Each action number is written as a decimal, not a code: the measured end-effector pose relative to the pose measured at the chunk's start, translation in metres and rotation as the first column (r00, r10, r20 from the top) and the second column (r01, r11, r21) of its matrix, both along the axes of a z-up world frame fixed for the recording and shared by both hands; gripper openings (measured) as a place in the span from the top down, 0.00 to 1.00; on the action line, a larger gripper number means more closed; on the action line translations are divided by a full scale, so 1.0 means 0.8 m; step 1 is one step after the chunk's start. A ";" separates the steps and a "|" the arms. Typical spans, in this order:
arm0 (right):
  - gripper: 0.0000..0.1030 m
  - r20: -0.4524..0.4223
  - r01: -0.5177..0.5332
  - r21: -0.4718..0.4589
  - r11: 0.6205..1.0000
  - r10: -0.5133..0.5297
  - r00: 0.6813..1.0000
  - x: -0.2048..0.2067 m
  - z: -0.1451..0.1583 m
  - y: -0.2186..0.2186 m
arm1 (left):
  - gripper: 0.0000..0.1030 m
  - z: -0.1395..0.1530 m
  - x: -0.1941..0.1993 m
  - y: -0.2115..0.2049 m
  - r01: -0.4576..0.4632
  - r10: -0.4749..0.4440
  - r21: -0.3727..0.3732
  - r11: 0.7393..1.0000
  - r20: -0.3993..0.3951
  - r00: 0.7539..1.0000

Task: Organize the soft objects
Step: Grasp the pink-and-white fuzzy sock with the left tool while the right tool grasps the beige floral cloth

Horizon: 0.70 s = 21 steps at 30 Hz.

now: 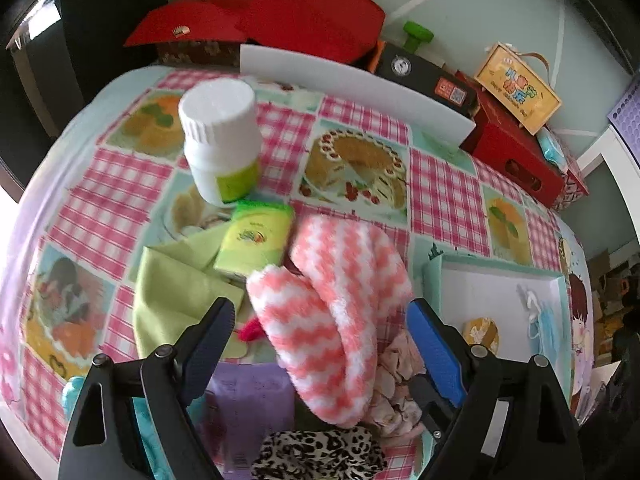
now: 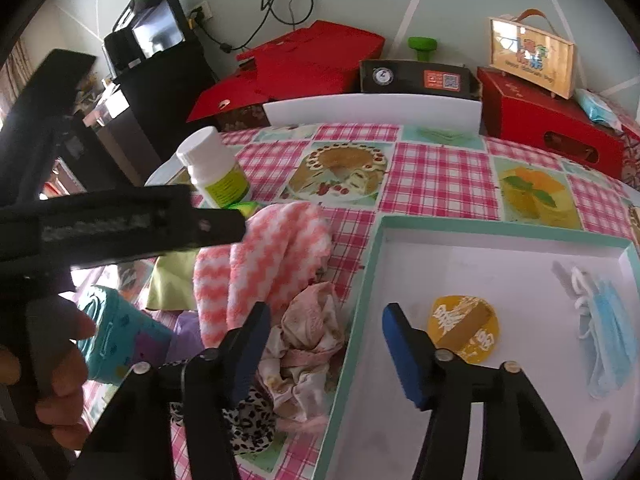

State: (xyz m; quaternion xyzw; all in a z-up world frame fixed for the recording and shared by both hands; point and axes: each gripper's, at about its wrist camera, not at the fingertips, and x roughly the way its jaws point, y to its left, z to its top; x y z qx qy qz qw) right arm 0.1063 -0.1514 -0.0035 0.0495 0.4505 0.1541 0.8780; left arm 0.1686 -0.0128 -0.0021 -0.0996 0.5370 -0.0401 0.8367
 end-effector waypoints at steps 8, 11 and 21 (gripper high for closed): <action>0.56 -0.030 -0.046 0.022 0.999 0.047 0.998 0.004 -0.013 0.010 | 0.21 -0.020 0.005 -0.002 -0.003 0.001 -0.023 1.000 -0.050 0.999; 0.58 -0.043 -0.052 0.023 0.998 0.053 0.998 0.007 -0.019 0.013 | 0.27 -0.024 0.007 0.000 -0.012 0.010 -0.029 1.000 -0.061 0.998; 0.59 -0.063 -0.080 -0.015 0.997 0.079 0.995 0.008 -0.030 0.025 | 0.40 -0.031 0.008 -0.003 -0.008 0.006 -0.025 1.000 -0.080 0.997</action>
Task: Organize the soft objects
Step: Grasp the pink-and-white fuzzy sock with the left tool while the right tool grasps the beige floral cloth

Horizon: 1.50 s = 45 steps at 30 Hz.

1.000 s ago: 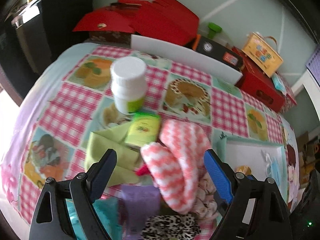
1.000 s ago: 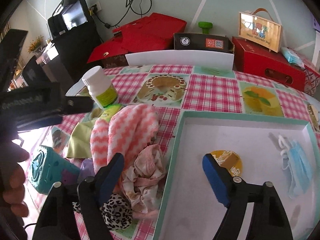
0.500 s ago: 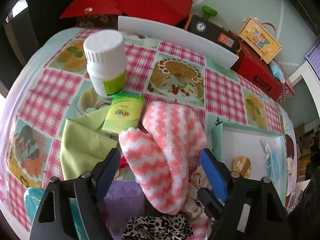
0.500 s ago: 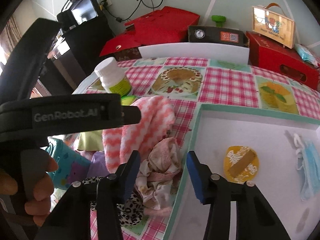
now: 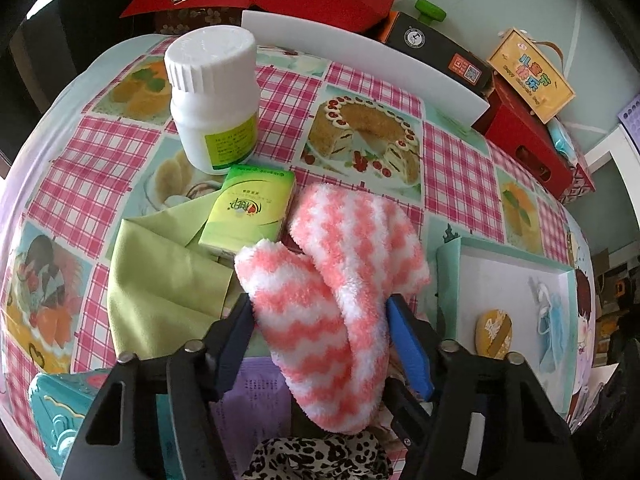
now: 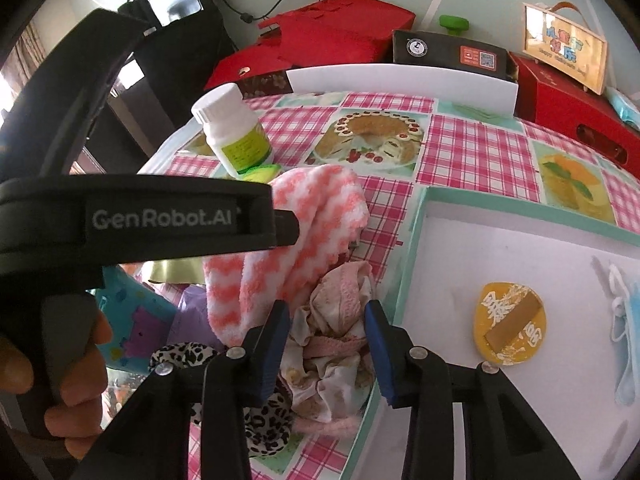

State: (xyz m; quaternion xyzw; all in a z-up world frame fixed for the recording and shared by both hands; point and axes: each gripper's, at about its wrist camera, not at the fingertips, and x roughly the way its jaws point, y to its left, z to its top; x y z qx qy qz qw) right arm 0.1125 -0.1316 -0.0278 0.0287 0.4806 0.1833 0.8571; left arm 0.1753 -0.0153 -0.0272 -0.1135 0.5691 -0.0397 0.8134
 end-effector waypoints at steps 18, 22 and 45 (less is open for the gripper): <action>0.65 -0.029 -0.097 -0.126 0.987 0.094 0.995 -0.003 -0.010 0.028 | 0.72 0.001 -0.001 0.010 -0.034 0.035 -0.028 0.999 0.010 0.999; 0.71 -0.025 -0.092 -0.138 0.986 0.089 0.996 -0.003 -0.011 0.028 | 0.72 0.000 -0.001 0.011 -0.037 0.038 -0.035 0.999 0.007 0.999; 0.86 0.027 -0.045 -0.046 0.998 0.046 0.999 -0.009 0.022 0.010 | 0.86 0.015 -0.006 0.017 -0.060 0.063 -0.053 0.997 0.057 0.996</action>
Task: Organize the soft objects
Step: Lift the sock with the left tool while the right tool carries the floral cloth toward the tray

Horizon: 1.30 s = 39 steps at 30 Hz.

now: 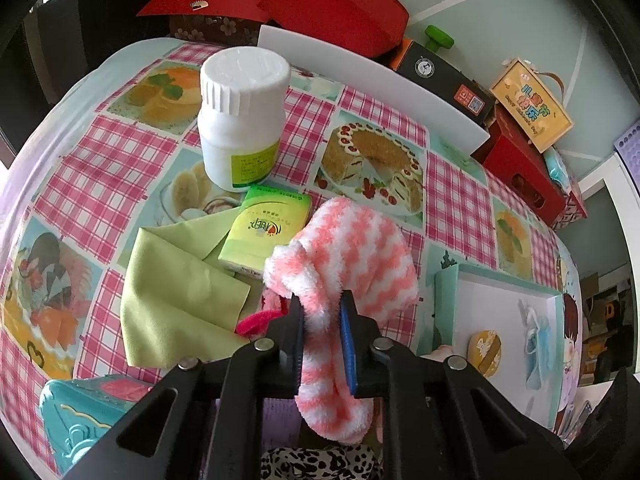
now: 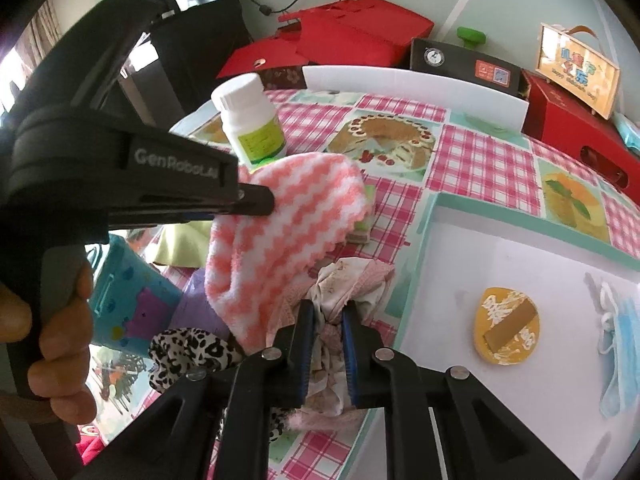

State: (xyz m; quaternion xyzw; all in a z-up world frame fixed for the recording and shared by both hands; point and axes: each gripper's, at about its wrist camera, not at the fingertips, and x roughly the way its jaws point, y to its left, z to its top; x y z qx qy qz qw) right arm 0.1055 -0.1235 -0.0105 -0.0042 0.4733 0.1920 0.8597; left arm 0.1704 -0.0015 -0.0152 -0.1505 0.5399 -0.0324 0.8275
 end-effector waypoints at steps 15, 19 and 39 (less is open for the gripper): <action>0.86 0.071 0.059 0.052 0.997 -0.063 0.995 -0.008 0.026 -0.027 | 0.89 0.054 -0.017 0.009 0.004 0.008 -0.079 0.997 0.154 0.988; 0.86 0.106 0.078 0.074 0.994 -0.085 0.991 -0.012 0.040 -0.037 | 0.89 0.078 -0.025 0.011 0.012 0.007 -0.087 0.996 0.211 0.978; 0.86 0.237 0.293 0.106 0.950 -0.310 0.921 -0.040 0.102 -0.145 | 0.89 0.146 -0.058 -0.031 0.128 -0.099 -0.048 0.991 0.387 0.917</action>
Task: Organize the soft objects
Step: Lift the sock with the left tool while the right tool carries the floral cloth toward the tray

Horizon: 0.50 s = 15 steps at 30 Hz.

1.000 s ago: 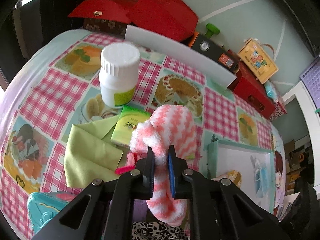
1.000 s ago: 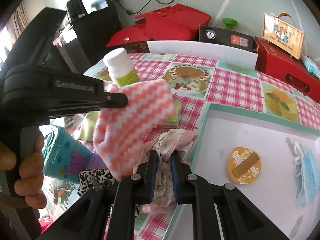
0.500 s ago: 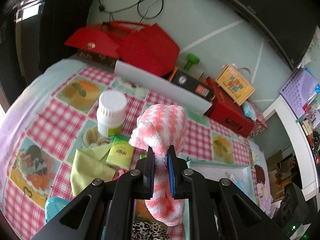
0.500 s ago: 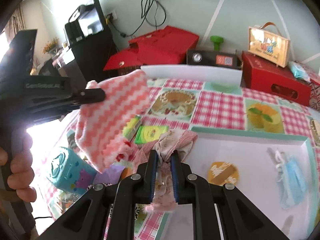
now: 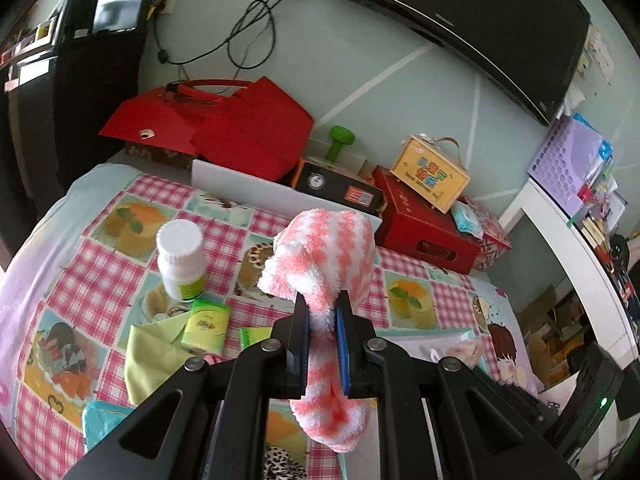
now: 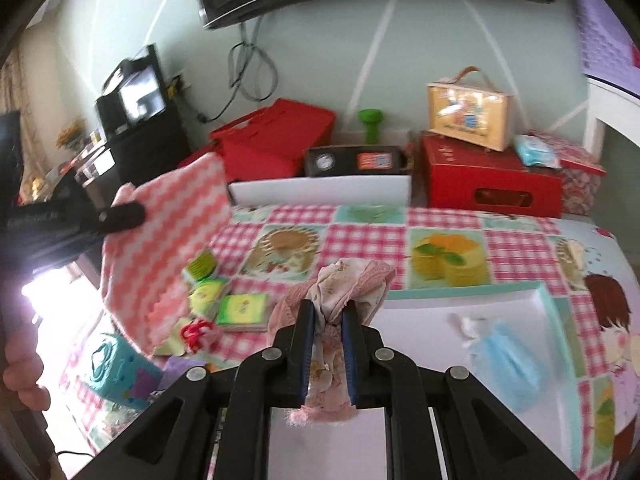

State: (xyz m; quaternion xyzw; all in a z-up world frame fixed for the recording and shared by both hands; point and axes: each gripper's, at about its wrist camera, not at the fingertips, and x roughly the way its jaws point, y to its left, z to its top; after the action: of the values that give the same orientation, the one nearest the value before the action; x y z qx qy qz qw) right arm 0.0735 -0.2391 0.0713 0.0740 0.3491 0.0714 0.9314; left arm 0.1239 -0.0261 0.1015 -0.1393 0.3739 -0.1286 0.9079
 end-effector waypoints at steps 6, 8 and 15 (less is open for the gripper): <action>0.86 0.014 0.136 0.010 0.991 -0.136 0.991 -0.013 0.008 -0.058 | 0.89 -0.003 -0.001 -0.032 0.062 -0.062 0.015 0.998 -0.001 0.998; 0.86 0.016 0.178 0.015 0.984 -0.179 0.984 -0.018 0.008 -0.077 | 0.89 -0.006 -0.001 -0.046 0.090 -0.090 0.022 0.996 -0.007 0.996; 0.86 0.003 0.285 0.002 0.958 -0.285 0.958 -0.033 0.009 -0.122 | 0.89 -0.019 -0.005 -0.091 0.179 -0.178 0.036 0.983 -0.028 0.984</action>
State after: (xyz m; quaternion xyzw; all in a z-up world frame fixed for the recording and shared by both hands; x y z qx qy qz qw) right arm 0.0474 -0.3368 0.0785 0.1241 0.3332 -0.0633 0.9325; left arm 0.1200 -0.0986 0.0866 -0.0893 0.3985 -0.2005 0.8905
